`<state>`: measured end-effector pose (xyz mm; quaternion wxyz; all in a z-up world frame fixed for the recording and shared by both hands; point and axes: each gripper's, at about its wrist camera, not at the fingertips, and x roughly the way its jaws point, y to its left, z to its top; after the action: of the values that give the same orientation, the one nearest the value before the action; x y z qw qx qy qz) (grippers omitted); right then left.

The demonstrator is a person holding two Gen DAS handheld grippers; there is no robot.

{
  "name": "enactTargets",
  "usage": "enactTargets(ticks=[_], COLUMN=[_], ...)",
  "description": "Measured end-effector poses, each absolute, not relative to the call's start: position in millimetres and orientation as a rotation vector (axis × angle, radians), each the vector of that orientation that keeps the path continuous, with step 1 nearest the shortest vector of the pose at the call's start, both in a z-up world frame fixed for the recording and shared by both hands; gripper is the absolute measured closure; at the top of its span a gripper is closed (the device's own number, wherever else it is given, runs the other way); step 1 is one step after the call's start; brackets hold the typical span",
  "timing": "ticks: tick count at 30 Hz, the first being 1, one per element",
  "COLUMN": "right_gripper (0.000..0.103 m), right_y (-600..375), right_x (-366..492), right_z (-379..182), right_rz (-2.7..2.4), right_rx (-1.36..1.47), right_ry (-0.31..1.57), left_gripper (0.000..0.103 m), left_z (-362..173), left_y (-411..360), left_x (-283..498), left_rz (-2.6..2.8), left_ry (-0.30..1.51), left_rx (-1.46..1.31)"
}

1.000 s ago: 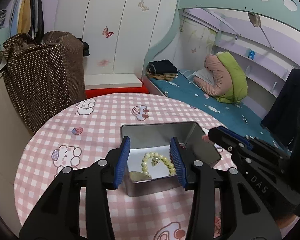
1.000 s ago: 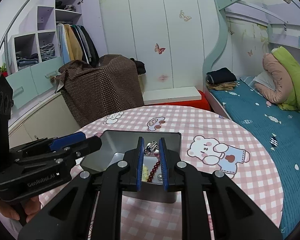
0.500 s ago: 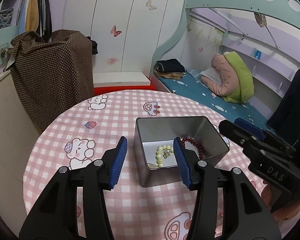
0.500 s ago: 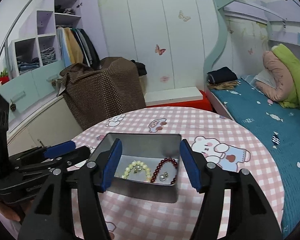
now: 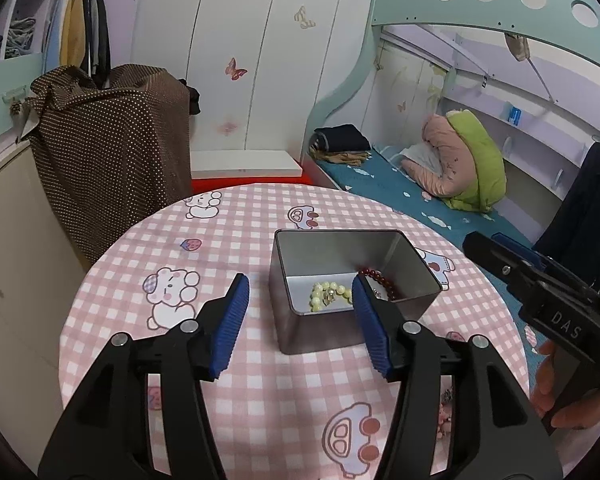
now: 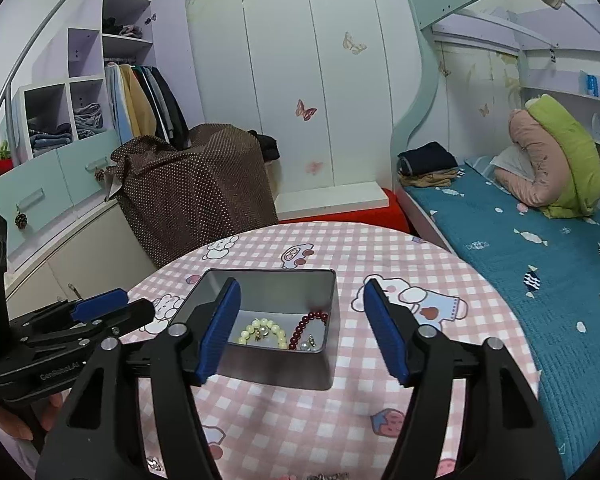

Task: Organize jewelry
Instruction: 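Move both tools back over the remaining charms on the table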

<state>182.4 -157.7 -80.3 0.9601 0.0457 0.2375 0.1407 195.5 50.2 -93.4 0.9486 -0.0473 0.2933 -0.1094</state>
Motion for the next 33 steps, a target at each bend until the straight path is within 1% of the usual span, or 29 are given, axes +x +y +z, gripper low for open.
enactTargets(ticks=[4,6,7,8,9,10,12,14,20,24,33], right_gripper=[0.034,0.031,0.027,0.019,0.016,0.015,0.013,0.009,0.008,0.008,0.008], right_y=[-163,-166,-168,-168,-170,-171,-173,-176,-183,-183,-185], right_x=[170,163,160,157,153,150,143,136,116,105,93], right_z=[-76,-75,-75,-75,-76,-77,-79,-81,-88,-99,-140], right_rz=[0.265,0.252,0.242,0.233,0.216,0.203,0.186,0.165,0.129,0.115,0.078], right_rx=[0.096,0.098,0.099,0.1,0.101,0.102,0.1,0.096,0.101,0.097,0.112], right_ry=[0.473,0.471,0.47,0.471,0.474,0.477,0.485,0.487,0.504,0.515,0.592], left_gripper=[0.042,0.038,0.038,0.037,0.037,0.037,0.031,0.03,0.018,0.018,0.018], left_z=[-92,-92,-93,-93,-94,-94,-96,-98,-105,-116,-144], left_y=[53,54,55,55,55,55,56,56,57,55,52], left_x=[181,173,169,164,160,156,148,140,121,112,101], left_rz=[-0.221,-0.218,-0.218,-0.219,-0.219,-0.219,-0.219,-0.217,-0.221,-0.237,-0.234], left_ry=[0.592,0.595,0.596,0.6,0.602,0.603,0.604,0.61,0.625,0.65,0.72], left_rx=[-0.092,-0.088,-0.088,-0.09,-0.09,-0.088,-0.083,-0.081,-0.078,-0.067,-0.057])
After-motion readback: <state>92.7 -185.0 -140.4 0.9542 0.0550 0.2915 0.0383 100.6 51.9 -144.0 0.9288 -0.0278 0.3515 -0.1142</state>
